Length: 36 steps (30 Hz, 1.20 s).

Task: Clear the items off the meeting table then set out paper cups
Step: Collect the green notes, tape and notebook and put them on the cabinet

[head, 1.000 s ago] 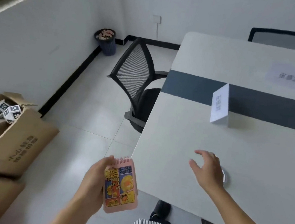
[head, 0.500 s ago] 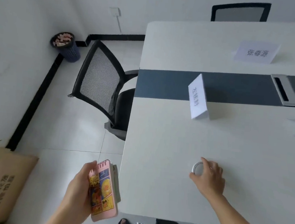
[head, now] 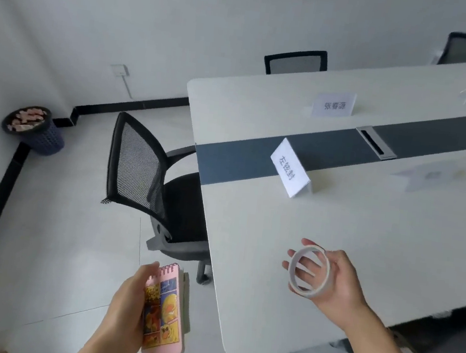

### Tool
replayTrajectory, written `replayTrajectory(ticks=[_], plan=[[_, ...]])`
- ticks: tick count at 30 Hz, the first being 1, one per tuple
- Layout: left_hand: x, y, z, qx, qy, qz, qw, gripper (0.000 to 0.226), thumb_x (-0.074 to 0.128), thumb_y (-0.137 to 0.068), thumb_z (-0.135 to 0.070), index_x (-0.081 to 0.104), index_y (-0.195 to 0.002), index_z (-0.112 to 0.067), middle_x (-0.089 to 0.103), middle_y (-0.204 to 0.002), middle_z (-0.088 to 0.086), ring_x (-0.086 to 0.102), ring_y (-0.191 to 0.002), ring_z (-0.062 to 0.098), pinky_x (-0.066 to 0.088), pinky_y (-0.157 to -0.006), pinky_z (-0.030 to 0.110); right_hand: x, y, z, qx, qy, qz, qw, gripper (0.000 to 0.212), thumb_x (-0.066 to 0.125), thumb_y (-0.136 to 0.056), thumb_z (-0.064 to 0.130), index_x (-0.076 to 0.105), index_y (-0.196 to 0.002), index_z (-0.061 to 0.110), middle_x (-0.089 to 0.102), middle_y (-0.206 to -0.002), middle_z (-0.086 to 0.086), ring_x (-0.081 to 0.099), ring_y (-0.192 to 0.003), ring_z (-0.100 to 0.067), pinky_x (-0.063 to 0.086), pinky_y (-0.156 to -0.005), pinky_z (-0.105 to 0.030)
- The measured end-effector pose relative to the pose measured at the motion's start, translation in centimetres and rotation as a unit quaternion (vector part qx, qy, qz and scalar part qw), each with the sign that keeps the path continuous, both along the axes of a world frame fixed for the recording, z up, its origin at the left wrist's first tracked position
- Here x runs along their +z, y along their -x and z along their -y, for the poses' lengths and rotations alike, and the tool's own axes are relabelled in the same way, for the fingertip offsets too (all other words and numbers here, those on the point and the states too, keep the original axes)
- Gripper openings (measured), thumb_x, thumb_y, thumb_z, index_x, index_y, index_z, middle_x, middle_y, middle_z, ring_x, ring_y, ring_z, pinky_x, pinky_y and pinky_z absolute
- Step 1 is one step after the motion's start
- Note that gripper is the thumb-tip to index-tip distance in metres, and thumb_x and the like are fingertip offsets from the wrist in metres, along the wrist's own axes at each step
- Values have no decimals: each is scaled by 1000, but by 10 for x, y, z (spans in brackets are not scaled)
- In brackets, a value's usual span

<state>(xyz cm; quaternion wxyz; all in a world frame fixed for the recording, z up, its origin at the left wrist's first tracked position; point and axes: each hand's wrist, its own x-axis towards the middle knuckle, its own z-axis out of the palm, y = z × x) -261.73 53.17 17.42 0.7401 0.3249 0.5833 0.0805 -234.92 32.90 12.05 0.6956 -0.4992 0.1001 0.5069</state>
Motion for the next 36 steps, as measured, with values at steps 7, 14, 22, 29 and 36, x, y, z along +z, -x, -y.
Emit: replayTrajectory(ticks=[7, 14, 22, 29, 36], plan=[[8, 21, -13, -87, -26, 22, 996, 35, 55, -89, -40, 60, -90, -6, 64, -55, 15, 62, -45, 32, 57, -62, 55, 47, 84, 30, -81, -94, -66, 990, 47, 72, -69, 56, 73, -99, 20, 69, -116, -17, 63, -115, -40, 49, -87, -57], [10, -20, 29, -246, -65, 62, 965, 33, 58, -88, -40, 63, -92, -8, 67, -65, 15, 65, -55, 33, 57, -67, 64, 84, 132, 97, -98, 88, 182, 974, 41, 61, -76, 52, 71, -106, 26, 72, -117, -7, 69, -109, -24, 55, -75, -41], [9, -73, 159, -470, -99, 91, 872, 43, 57, -91, -46, 56, -111, -8, 71, -67, 12, 66, -50, 25, 53, -54, 34, 87, 208, 247, -120, 272, 255, 920, 37, 55, -74, 66, 70, -98, 42, 72, -105, 14, 69, -98, -4, 55, -85, -33], [6, -91, 317, -609, -110, 98, 779, 35, 55, -92, -45, 58, -79, -13, 64, -54, 5, 61, -43, 18, 50, -46, 27, 73, 263, 393, -215, 332, 219, 892, 34, 58, -72, 64, 69, -97, 45, 68, -106, -5, 61, -105, -35, 48, -76, -32], [-6, -117, 419, -684, -89, 81, 720, 38, 56, -92, -43, 58, -78, -8, 65, -62, 13, 64, -49, 25, 52, -54, 32, 53, 287, 495, -305, 336, 176, 874, 20, 61, -81, 54, 69, -96, 45, 66, -108, -14, 61, -106, -38, 53, -80, -38]])
